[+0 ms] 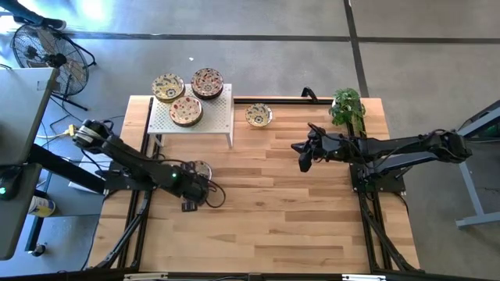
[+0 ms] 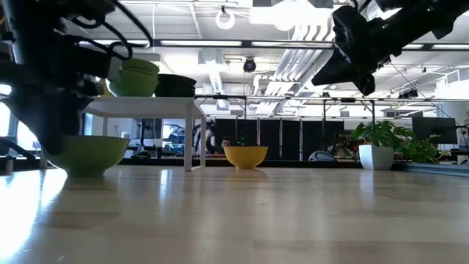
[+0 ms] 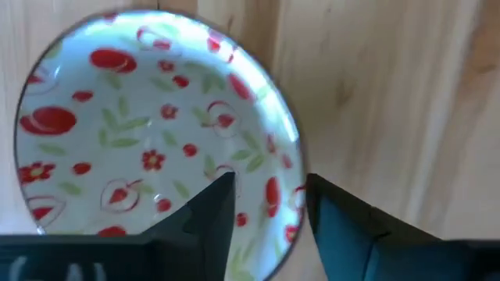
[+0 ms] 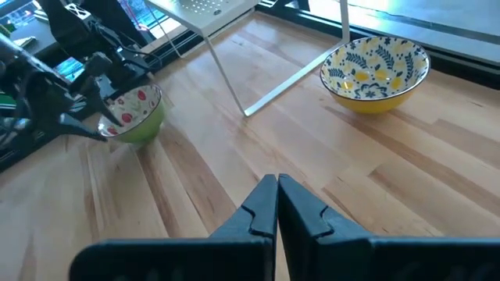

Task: Pick & Place Mini bowls
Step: Stack the green patterned bowl on the stacked green patterned bowls on the shelf

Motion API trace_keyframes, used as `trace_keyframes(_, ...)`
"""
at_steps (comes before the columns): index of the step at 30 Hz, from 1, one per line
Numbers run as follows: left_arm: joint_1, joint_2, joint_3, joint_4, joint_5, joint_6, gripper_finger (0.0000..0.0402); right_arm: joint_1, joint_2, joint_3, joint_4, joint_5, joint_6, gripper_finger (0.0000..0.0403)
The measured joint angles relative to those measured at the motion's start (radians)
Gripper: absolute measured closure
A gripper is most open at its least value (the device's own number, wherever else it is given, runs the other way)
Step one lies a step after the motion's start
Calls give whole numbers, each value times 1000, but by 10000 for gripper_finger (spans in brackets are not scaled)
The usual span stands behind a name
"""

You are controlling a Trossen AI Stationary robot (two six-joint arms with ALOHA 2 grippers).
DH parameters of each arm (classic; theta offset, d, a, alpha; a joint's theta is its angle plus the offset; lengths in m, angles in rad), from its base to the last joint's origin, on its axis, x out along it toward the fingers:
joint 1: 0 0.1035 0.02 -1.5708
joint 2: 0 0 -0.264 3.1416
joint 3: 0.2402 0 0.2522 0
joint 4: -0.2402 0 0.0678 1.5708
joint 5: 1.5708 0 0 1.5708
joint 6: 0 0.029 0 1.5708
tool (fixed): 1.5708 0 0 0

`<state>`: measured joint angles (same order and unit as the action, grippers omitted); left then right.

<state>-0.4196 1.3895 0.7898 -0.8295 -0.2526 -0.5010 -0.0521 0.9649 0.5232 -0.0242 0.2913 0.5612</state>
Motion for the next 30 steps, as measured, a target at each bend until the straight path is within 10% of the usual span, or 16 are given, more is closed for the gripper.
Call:
trace_keyframes(9,0,21,5,10,-9,0,386,0,0,0,8,11,0,403)
trace_keyframes(30,44,-151,495,-307,25,170,398,0,1,0,14,32,-17,403)
